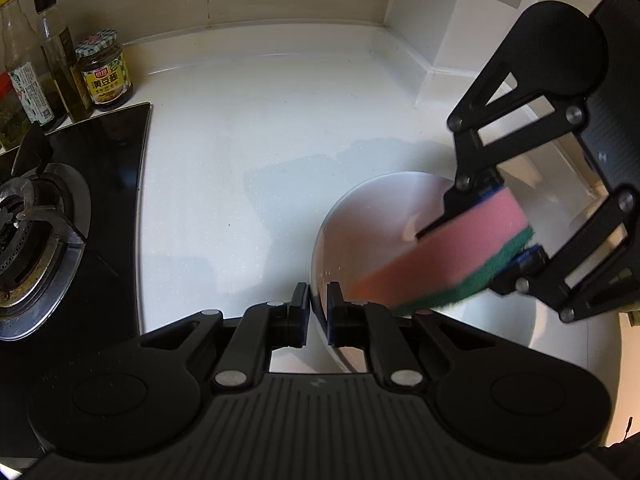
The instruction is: Clean bowl
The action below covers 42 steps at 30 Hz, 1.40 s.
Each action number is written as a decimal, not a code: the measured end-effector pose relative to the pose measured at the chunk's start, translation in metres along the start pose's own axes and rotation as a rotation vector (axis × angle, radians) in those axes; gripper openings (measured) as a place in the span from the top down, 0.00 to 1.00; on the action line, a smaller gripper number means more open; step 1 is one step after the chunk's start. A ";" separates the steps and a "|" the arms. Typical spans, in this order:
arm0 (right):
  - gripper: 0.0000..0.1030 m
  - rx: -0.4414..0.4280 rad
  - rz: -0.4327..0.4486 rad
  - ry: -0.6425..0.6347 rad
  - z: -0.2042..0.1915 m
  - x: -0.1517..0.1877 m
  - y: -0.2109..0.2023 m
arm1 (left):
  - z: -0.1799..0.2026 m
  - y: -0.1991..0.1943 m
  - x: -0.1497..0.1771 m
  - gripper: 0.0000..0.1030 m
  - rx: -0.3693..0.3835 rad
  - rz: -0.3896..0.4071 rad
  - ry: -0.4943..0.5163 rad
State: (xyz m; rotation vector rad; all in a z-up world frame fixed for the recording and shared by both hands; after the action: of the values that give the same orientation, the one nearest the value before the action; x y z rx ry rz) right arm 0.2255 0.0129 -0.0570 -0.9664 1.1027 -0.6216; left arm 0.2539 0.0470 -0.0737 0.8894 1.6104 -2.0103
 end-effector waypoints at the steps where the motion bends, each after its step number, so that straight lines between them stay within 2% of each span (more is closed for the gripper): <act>1: 0.74 -0.011 0.017 -0.025 -0.001 -0.001 0.001 | 0.000 0.000 0.000 0.94 0.000 -0.001 0.001; 6: 0.74 -0.049 0.018 -0.165 -0.007 0.004 -0.001 | -0.001 0.000 0.000 0.94 -0.001 -0.007 0.006; 11: 0.74 -0.059 0.006 -0.212 -0.001 0.008 -0.001 | 0.000 0.000 -0.001 0.94 -0.004 -0.010 0.001; 15: 0.73 -0.062 0.036 -0.214 -0.008 0.005 -0.002 | -0.001 0.000 -0.001 0.94 -0.006 -0.013 0.002; 17: 0.61 -0.047 0.051 -0.211 -0.010 0.004 -0.003 | -0.001 0.001 -0.001 0.94 -0.006 -0.015 0.005; 21: 0.56 -0.014 0.069 -0.193 -0.010 0.000 -0.004 | -0.002 0.002 -0.002 0.94 -0.001 -0.016 0.008; 29: 0.58 0.066 0.059 -0.236 -0.014 0.003 -0.024 | -0.003 0.002 -0.001 0.93 0.008 -0.020 0.013; 33: 0.62 0.063 0.038 -0.272 -0.016 0.004 -0.024 | -0.004 0.002 0.000 0.93 0.022 -0.020 0.014; 35: 0.68 0.062 0.040 -0.286 -0.016 0.003 -0.024 | -0.006 0.001 0.001 0.93 0.033 -0.019 0.012; 42: 0.69 0.068 0.037 -0.366 -0.019 0.002 -0.022 | -0.013 -0.011 0.003 0.92 0.068 -0.005 0.039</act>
State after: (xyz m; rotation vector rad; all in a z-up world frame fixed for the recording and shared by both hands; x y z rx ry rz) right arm 0.2094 -0.0056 -0.0413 -0.9535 0.7680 -0.4276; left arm 0.2473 0.0625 -0.0698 0.9554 1.5749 -2.0740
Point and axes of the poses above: each gripper's, at about its wrist camera, not at the fingertips, and y roughly the way its jaws point, z to its right, x to its underside, the point moved 8 cm from there along y, roughly the way its jaws point, and after that the axes turned 14 degrees about z, right-handed, at the moved point
